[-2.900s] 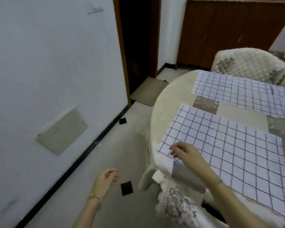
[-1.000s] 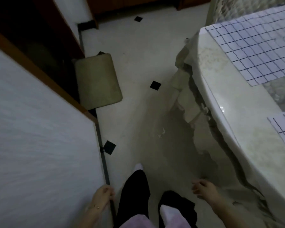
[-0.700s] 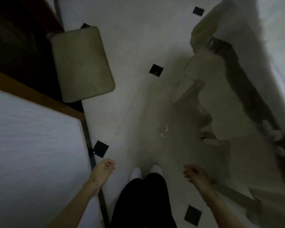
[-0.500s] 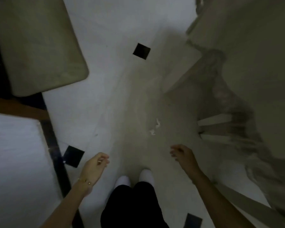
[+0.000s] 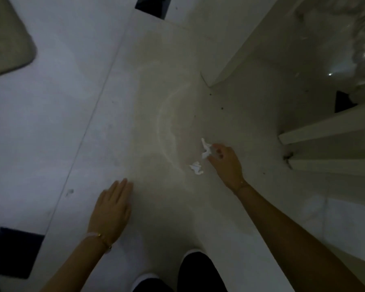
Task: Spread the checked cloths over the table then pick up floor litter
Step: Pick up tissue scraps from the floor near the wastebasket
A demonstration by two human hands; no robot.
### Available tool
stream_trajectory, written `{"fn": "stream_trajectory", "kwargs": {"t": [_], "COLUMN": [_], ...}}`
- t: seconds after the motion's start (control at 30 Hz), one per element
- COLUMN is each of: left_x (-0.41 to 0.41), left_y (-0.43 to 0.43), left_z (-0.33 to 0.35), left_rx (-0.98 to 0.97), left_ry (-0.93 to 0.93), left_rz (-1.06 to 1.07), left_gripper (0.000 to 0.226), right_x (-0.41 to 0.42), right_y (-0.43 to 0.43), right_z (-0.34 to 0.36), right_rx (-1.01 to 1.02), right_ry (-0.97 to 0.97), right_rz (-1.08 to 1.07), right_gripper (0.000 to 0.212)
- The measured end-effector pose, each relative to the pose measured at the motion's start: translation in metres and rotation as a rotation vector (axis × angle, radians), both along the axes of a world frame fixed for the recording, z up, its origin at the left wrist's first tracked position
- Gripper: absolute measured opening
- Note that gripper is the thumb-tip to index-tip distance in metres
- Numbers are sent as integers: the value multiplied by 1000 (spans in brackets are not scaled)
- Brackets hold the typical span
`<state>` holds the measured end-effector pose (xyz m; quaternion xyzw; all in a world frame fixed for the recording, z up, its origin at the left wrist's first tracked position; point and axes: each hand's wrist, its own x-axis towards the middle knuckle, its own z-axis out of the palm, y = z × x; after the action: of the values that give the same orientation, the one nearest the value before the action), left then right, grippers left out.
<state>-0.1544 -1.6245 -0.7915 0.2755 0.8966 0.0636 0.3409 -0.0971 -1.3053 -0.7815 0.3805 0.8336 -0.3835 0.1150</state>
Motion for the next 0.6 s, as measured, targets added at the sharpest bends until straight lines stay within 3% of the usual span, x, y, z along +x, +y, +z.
{"fn": "stream_trajectory", "kwargs": {"t": [0.1,0.2,0.3,0.5,0.6], "left_x": [2,5,5,-13,-11], "left_y": [-4,-2,11,94,145], "left_z": [-10,-7,-2,1,-8], "left_rx": [-8,25,61,357,439], "left_ry": [69,116,167,222,122], "left_rz": [-35,-50,-34,-86,-120], "left_gripper": [60,62,57,42,56], "right_x": [-10,-15,-13,4,18], "right_y": [4,3,0,8,15], "right_z": [-15,-21,-25,-20,-17], "right_rx": [73,85,92,-66,-71], "right_ry": [31,141,169,205,199], "right_rz": [-58,-89,-161,-302,-334], "right_gripper": [35,9,15,23,14]}}
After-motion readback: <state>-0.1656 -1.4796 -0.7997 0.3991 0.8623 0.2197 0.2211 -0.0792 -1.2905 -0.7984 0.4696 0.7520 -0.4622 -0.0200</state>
